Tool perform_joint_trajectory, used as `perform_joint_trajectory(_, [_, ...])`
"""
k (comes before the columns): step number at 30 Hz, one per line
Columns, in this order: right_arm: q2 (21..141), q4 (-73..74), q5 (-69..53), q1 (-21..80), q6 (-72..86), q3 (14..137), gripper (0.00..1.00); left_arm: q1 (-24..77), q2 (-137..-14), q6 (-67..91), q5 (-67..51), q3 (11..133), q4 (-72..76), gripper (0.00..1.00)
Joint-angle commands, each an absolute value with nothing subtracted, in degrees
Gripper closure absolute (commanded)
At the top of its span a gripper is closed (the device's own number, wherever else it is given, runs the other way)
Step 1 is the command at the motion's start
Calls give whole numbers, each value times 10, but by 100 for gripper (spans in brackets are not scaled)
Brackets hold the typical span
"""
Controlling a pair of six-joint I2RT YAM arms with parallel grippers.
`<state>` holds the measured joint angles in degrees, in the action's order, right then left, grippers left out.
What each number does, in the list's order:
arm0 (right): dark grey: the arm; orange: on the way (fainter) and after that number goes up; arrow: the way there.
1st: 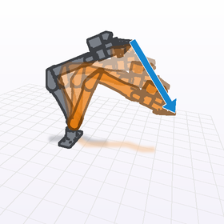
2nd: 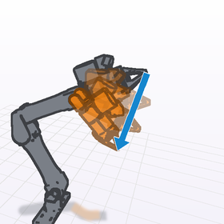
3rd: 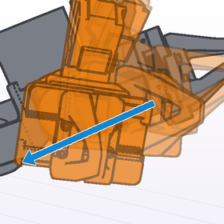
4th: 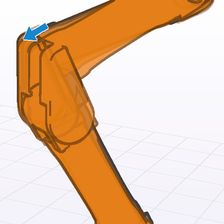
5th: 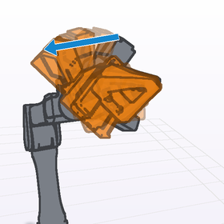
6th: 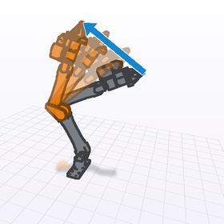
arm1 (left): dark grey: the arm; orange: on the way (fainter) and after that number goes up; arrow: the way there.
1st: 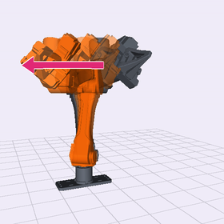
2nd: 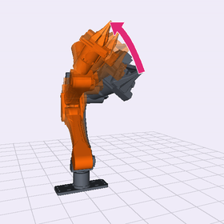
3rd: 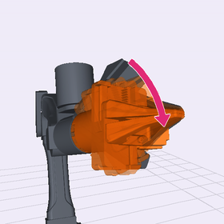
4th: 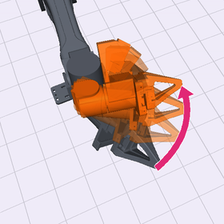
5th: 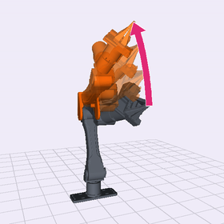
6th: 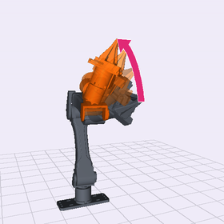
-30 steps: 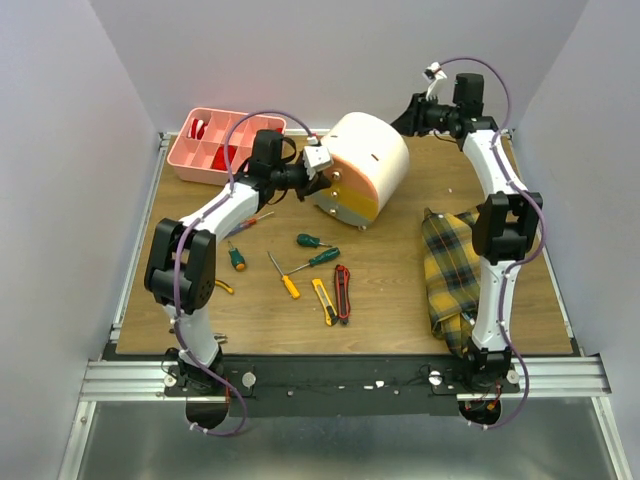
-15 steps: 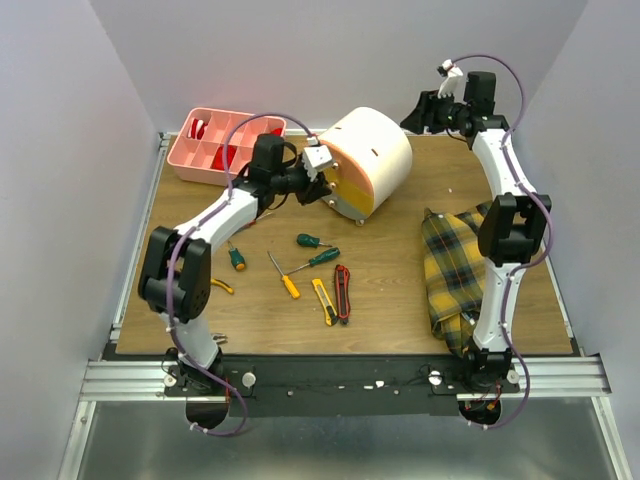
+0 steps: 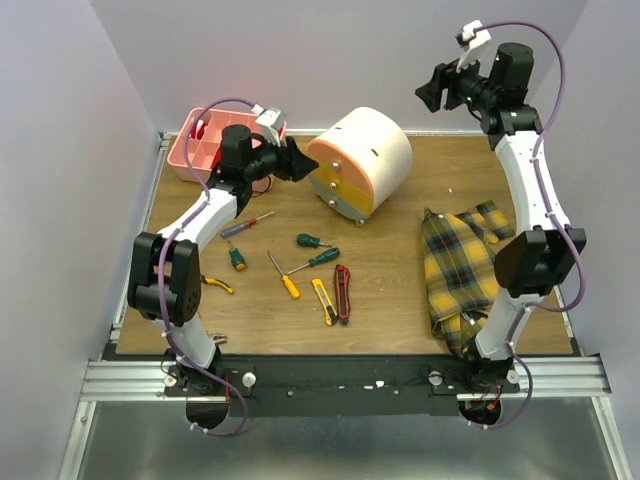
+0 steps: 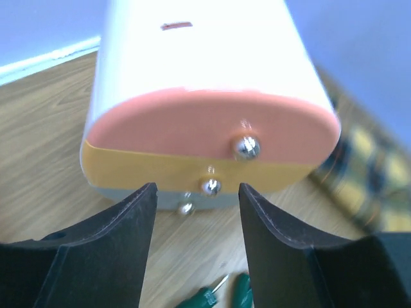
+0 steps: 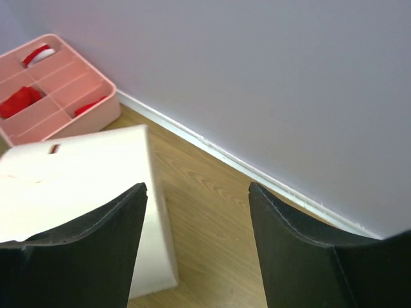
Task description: Sort the tools into containers
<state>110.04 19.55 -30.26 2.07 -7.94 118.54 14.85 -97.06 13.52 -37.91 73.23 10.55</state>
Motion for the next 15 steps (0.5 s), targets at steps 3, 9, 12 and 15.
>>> perform_joint_trajectory(3, [1092, 224, -345, 82, -148, 1142, 31, 127, -1034, 457, -464, 716, 342, 39])
perform_joint_trajectory(9, [1104, 239, -323, 111, -158, 1143, 31, 125, -1097, 533, -548, 758, 415, 42])
perform_joint_trajectory(12, [1107, 243, -316, 120, -161, 1143, 31, 125, -1108, 555, -556, 761, 427, 42])
perform_joint_trajectory(15, [1105, 248, -313, 126, -171, 1134, 31, 125, -1114, 569, -557, 758, 434, 42])
